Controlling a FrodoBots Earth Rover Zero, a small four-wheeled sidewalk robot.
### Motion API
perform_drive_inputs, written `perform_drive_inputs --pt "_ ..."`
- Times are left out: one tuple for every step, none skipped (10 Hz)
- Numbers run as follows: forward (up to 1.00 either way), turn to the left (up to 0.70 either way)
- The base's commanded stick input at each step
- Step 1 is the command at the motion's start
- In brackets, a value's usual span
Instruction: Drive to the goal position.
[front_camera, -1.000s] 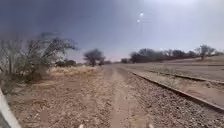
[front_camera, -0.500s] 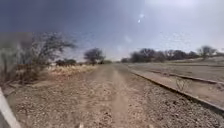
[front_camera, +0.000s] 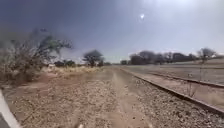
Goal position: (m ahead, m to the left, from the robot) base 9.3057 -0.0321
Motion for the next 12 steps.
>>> perform_drive_inputs --pt "0.7 0.0" --pt "0.7 0.0" --pt "0.7 0.0" --pt "0.7 0.0" --pt "0.7 -0.02" --pt "0.7 -0.35" --pt "0.7 -0.35" --pt "0.7 -0.33" --pt "0.7 -0.15" --pt "0.7 0.0" --pt "0.7 0.0" --pt "0.7 0.0"
